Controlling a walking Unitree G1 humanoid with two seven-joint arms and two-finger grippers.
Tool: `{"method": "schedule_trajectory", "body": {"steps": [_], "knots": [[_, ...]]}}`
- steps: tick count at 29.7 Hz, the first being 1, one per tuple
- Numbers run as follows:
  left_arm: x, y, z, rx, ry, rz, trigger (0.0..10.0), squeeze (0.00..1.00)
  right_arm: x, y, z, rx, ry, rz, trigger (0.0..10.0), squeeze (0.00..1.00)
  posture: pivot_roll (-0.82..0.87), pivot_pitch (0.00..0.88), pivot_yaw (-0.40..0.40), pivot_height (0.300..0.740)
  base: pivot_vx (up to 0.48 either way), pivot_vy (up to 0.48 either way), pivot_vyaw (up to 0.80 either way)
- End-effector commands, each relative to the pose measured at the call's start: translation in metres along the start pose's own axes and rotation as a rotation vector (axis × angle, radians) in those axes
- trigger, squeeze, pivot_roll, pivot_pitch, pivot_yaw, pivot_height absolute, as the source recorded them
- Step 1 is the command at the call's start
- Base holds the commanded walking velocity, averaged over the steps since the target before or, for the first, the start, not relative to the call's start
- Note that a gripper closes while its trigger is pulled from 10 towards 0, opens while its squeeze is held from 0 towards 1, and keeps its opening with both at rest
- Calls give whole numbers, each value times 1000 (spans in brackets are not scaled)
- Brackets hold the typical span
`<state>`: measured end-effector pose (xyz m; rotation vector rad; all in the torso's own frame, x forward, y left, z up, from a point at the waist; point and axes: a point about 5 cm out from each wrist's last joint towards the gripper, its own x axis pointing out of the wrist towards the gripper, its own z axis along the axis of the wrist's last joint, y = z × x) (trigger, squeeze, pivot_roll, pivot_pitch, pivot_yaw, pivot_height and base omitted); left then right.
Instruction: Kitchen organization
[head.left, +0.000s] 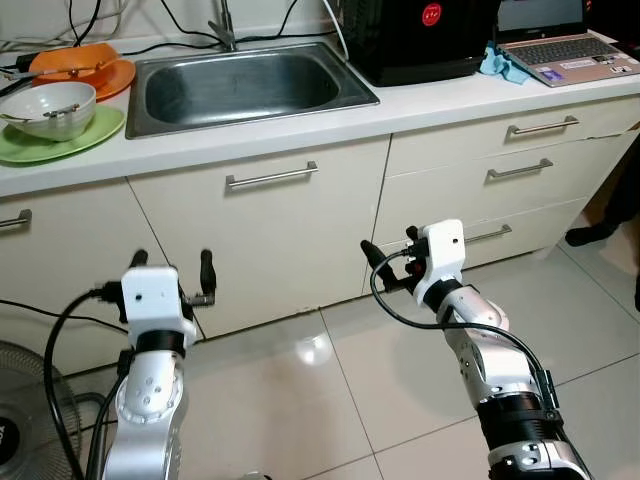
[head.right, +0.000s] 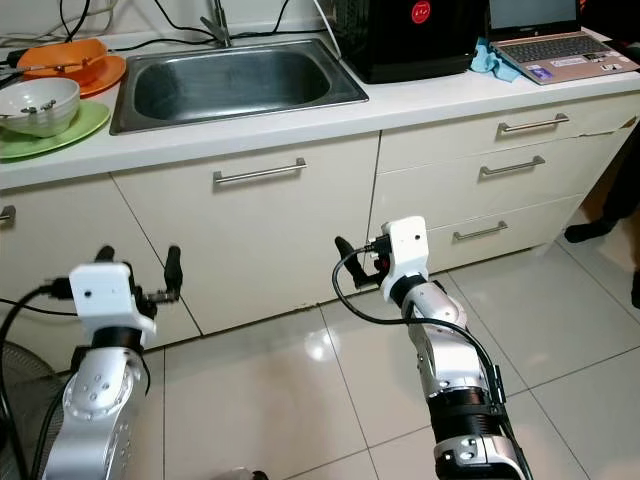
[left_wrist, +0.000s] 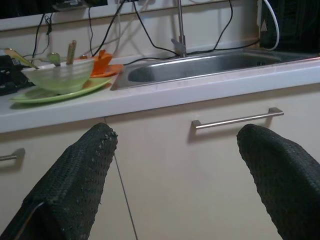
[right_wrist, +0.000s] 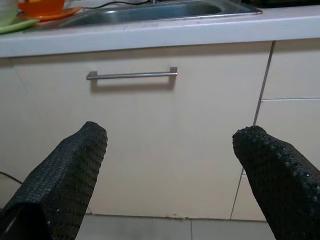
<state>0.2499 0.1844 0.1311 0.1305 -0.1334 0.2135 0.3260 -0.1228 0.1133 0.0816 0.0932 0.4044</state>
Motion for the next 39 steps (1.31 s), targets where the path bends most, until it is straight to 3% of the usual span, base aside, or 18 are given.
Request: {"method": "schedule_trajectory", "body": {"steps": [1, 3, 5, 19, 29, 39], "knots": [[-1, 2, 0, 14, 14, 25, 10000, 0, 3, 3, 17, -59, -56, -19, 10000, 0, -38, 0, 11, 740, 0, 0, 0], [-1, 4, -1, 18, 22, 35, 10000, 0, 4, 6, 20, -120, -54, -8, 10000, 0, -36, 0, 9, 740, 0, 0, 0], [-1, 5, -3, 10, 39, 43, 10000, 0, 4, 10, 24, -27, -55, 48, 10000, 0, -38, 0, 12, 740, 0, 0, 0], [7, 1, 6, -8, -2, 34, 10000, 0, 0, 17, 31, -51, -126, 55, 10000, 0, -43, 0, 22, 740, 0, 0, 0], [18, -7, 37, -12, -136, 13, 10000, 0, 2, 22, 47, -52, -176, 89, 10000, 0, -46, 0, 16, 740, 232, 0, 707], [19, -7, 31, -3, -111, 6, 10000, 0, 2, 22, 47, -50, -178, 89, 10000, 0, -44, 0, 14, 740, 411, 0, 522]]}}
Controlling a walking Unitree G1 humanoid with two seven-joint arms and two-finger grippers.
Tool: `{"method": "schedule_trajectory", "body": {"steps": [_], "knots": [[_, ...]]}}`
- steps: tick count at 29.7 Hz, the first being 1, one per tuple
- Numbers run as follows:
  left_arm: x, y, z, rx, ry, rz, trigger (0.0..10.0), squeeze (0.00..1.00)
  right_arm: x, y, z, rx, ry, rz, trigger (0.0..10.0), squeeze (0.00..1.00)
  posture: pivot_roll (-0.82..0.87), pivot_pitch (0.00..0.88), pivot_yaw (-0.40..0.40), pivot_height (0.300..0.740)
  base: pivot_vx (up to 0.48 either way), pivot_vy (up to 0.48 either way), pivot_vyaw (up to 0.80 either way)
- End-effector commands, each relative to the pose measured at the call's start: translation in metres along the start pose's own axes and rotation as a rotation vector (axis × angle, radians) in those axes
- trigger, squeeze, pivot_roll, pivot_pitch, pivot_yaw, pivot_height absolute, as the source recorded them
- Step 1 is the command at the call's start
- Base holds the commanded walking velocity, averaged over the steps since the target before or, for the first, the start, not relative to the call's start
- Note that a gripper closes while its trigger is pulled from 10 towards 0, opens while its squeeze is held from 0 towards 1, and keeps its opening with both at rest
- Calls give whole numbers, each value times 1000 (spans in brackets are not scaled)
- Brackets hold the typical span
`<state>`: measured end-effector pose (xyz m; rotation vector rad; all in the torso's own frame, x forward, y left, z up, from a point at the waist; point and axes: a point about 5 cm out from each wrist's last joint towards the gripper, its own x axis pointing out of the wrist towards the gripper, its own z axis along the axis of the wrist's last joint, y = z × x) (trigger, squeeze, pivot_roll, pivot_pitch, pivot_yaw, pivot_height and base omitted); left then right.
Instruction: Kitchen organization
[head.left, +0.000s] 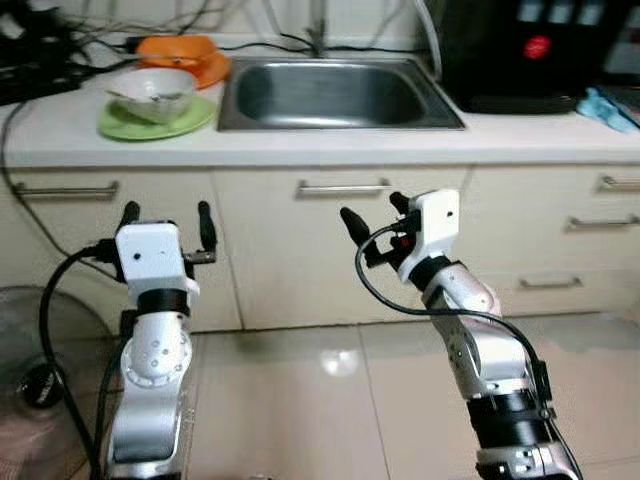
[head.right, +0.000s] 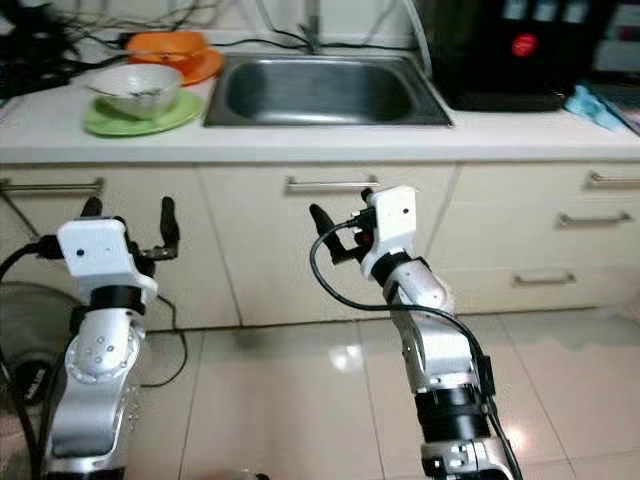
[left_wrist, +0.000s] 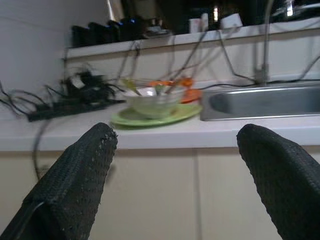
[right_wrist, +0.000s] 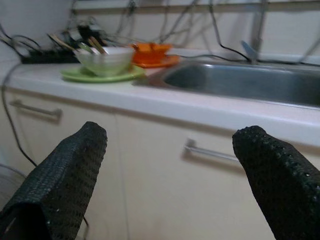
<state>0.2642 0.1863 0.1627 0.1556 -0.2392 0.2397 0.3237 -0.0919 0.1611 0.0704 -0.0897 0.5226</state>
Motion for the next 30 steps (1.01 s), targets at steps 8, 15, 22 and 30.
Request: {"method": "schedule_trajectory", "body": {"steps": [8, 15, 22, 30], "knots": [[0, -12, 0, -22, 5, -40, 10000, 0, -3, -9, 7, -24, -36, -28, 10000, 0, -41, 0, 7, 740, 0, 0, 0], [-1, -13, -1, -50, 11, -62, 10000, 0, -2, -7, 8, -38, -47, -17, 10000, 0, -41, 0, 12, 740, 214, 0, 0], [0, -16, 1, -53, -1, -92, 10000, 0, -1, -7, 12, -52, -75, -35, 10000, 0, -39, 0, 19, 740, 480, 0, 0], [1, -17, -1, -57, 7, -96, 10000, 0, -1, -6, 12, -61, -82, -44, 10000, 0, -43, 0, 18, 740, 480, 0, 0]]}}
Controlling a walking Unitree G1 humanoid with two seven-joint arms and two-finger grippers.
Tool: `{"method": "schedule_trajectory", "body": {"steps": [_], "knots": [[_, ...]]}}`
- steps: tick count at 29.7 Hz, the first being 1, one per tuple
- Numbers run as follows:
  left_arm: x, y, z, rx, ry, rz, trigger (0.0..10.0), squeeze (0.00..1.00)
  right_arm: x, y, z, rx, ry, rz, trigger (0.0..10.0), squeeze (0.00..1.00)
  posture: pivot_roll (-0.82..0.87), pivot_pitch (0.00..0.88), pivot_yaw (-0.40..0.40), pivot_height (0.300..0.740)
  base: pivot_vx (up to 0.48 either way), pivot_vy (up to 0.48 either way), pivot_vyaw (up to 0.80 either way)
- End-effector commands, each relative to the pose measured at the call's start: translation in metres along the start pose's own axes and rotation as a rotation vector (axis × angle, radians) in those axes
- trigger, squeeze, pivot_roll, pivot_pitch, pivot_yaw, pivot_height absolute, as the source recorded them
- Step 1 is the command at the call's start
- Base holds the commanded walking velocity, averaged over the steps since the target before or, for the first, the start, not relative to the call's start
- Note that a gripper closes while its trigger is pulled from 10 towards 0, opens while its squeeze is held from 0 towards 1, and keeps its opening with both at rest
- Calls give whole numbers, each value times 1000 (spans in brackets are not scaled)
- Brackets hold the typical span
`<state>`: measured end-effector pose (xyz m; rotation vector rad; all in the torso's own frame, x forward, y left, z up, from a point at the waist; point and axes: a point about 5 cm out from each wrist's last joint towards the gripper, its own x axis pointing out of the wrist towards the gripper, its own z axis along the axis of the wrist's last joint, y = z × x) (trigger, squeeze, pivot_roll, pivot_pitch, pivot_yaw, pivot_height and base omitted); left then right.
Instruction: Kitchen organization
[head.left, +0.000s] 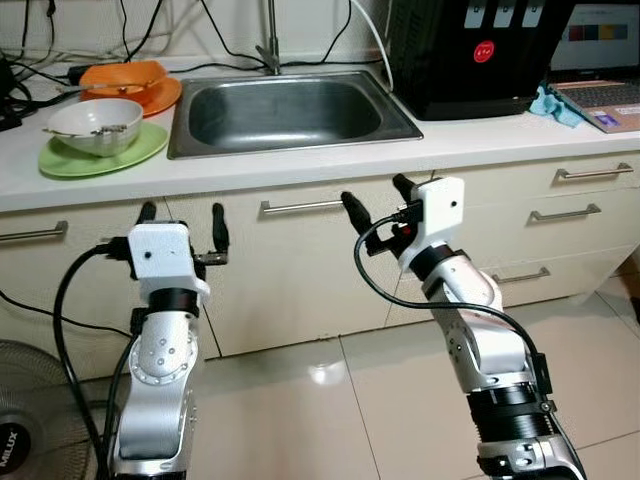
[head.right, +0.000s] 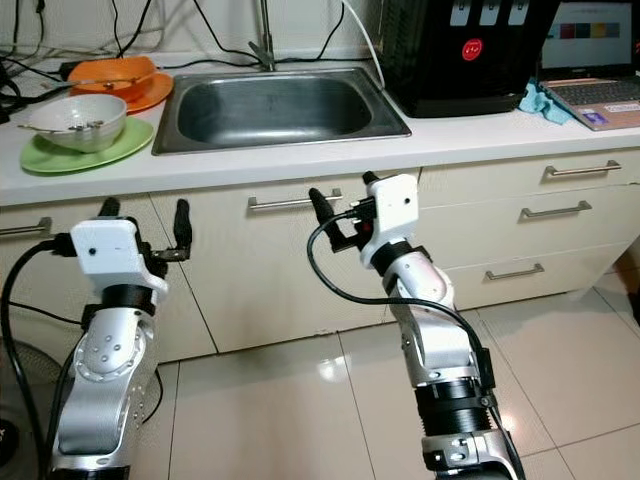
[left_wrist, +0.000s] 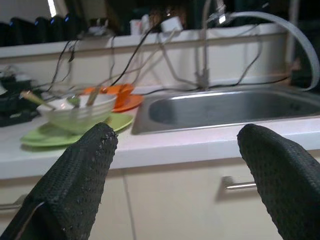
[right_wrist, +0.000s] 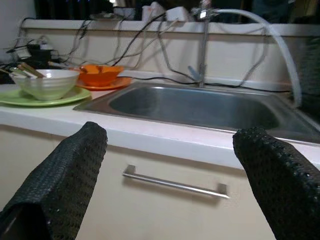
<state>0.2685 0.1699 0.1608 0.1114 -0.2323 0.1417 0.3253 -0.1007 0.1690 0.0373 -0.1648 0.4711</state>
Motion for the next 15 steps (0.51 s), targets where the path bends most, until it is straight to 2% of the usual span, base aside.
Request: {"method": "schedule_trajectory", "body": {"steps": [1, 15], "knots": [[1, 0, -1, -4, 3, -5, 10000, 0, 2, 1, 4, -10, -20, 2, 10000, 0, -45, 0, 16, 740, 480, 0, 0], [1, -3, -4, -14, 13, -8, 10000, 0, 4, 0, 6, -19, -33, -14, 10000, 0, -47, 0, 16, 740, 480, 0, 0]]}}
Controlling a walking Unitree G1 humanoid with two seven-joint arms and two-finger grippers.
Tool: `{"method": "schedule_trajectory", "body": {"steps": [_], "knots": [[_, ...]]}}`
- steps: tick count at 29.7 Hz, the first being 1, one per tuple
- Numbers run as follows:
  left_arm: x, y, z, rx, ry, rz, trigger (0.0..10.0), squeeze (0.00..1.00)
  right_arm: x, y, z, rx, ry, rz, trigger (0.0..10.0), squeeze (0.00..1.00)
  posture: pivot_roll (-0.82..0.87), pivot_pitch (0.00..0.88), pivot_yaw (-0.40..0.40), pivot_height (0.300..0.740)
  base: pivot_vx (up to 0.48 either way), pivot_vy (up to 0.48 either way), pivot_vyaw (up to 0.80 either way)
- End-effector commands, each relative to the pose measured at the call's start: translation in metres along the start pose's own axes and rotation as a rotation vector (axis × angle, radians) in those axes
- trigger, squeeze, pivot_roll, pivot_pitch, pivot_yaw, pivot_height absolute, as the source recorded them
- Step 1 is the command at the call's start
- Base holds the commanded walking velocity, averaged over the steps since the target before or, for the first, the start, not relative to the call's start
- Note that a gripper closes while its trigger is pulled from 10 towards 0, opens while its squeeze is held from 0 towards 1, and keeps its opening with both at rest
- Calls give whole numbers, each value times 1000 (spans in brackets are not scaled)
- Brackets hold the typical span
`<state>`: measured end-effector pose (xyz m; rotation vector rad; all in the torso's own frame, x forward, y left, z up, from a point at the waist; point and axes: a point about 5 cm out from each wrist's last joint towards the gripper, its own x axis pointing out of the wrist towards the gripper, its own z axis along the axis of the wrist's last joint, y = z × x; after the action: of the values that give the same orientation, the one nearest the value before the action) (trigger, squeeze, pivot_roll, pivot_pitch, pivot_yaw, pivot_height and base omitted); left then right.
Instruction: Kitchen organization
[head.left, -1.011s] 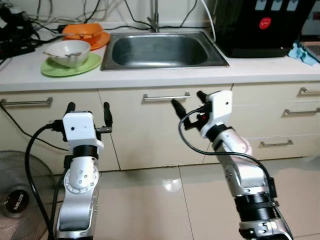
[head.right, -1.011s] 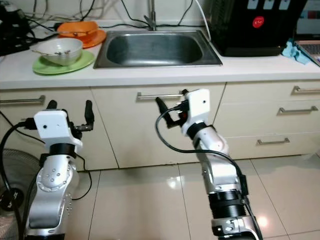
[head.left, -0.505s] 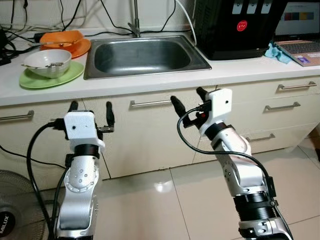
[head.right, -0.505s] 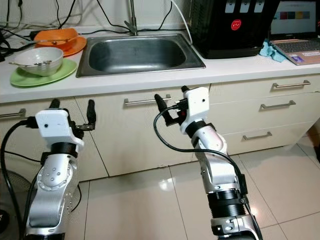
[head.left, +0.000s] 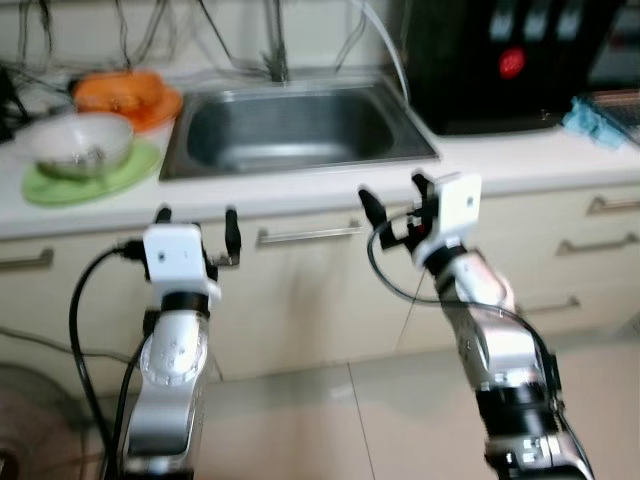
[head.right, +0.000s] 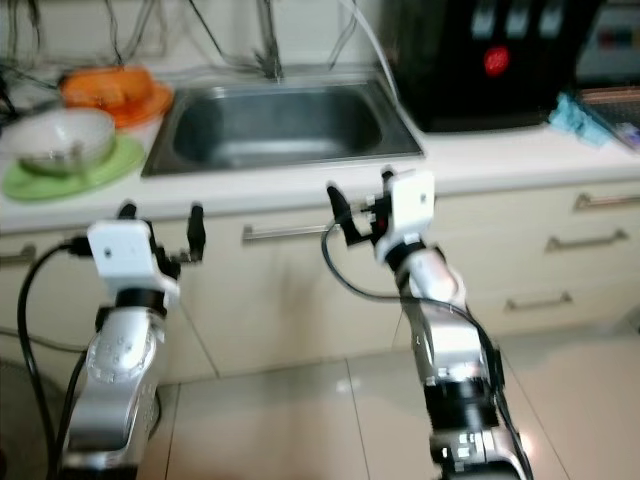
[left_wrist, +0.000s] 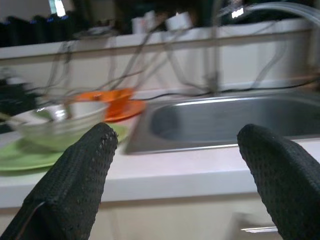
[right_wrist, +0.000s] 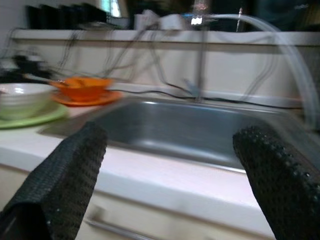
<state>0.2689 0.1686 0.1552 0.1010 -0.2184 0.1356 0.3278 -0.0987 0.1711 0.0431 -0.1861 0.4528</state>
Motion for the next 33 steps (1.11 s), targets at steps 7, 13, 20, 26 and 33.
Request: {"method": "schedule_trajectory", "body": {"steps": [7, 13, 20, 26, 33], "knots": [[1, -1, 0, -4, 2, 1, 10000, 0, 0, -1, 3, -21, -9, 6, 10000, 0, -46, 0, 14, 740, 480, 0, 0], [1, -1, -1, 6, 9, 14, 10000, 0, 1, 0, 3, -24, -8, 8, 10000, 0, -46, 0, 13, 740, 478, 0, 0], [2, 0, -4, 2, 29, 44, 10000, 0, 0, 0, 1, -26, -3, 7, 10000, 0, -46, 0, 15, 740, 50, 0, 0], [1, 0, -7, 5, 53, 57, 10000, 0, 0, 0, 1, -25, -2, 6, 10000, 0, -46, 0, 15, 740, 0, 0, 0], [2, 0, -11, 10, 74, 59, 10000, 0, 1, 0, 0, -25, -1, 1, 10000, 0, -45, 0, 17, 740, 0, 0, 0]]}}
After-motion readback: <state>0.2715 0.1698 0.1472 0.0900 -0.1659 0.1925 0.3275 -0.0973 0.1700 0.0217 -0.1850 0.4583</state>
